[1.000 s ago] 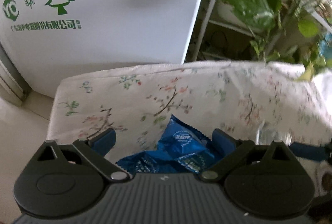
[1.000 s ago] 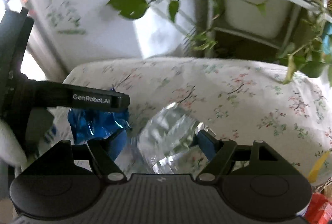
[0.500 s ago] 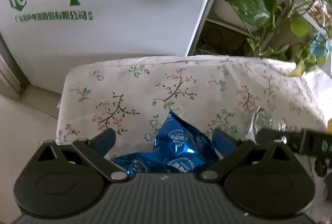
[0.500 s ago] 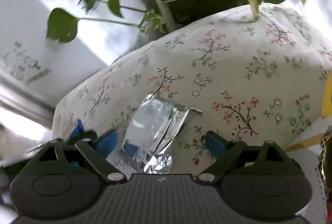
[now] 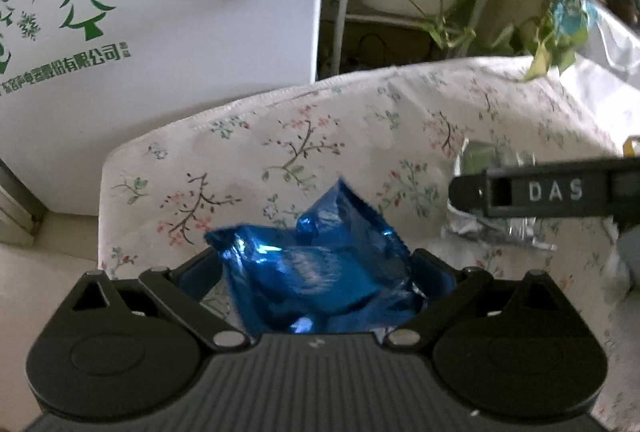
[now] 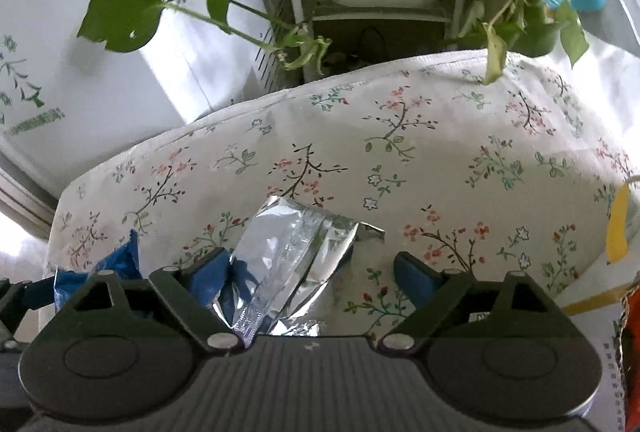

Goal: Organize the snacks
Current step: 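Close the left tool on the blue bag while the right tool grasps the silver bag, then lift and carry the blue bag with the left tool while the right tool carries the silver bag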

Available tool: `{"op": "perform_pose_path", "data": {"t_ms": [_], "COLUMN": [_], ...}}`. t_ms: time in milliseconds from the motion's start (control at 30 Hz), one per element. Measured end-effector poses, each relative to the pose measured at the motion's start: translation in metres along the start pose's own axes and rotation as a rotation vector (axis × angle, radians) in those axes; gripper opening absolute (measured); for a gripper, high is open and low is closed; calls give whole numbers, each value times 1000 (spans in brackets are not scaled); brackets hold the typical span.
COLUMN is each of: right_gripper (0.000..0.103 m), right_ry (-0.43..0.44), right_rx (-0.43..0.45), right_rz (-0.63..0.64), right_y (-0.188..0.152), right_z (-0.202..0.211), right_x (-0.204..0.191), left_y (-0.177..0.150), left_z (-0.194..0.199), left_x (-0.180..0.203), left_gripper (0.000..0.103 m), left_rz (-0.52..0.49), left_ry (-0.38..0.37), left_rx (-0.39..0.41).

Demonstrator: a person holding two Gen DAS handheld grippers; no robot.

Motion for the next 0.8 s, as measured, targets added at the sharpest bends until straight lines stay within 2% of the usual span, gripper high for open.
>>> {"op": "perform_pose_path", "data": {"t_ms": [100, 167, 200, 233, 333, 567, 800], "right_gripper": [83, 75, 65, 62, 59, 53, 43], "right_ry": [2, -3, -3, 0, 20, 63, 81], "right_rx": [-7, -7, -9, -11, -13, -25, -26], "right_rz": [30, 56, 71, 84, 78, 4, 25], "right_y": [-1, -2, -2, -2, -2, -1, -10], "right_z": [0, 2, 2, 3, 4, 12, 29], "right_x": [-3, -5, -7, -8, -6, 3, -3], "left_y": [-4, -5, -5, -4, -5, -5, -7], "left_z": [-1, 1, 2, 4, 7, 28, 59], "left_x": [1, 0, 0, -1, -2, 2, -2], "left_gripper": [95, 91, 86, 84, 81, 81, 81], "left_rz": [22, 39, 45, 48, 65, 72, 77], "left_ry": [7, 6, 4, 7, 10, 34, 55], "left_rx": [29, 43, 46, 49, 48, 72, 101]}}
Point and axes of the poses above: each gripper's, at about its wrist camera, not at the fingertips, and z roughly against the way its jaws point, x to its right, y to its top, the point moved 2 cm from there along -z, roughly the way its jaws point, and after that the axes turned 11 degrees about y, right-handed, at the moved point
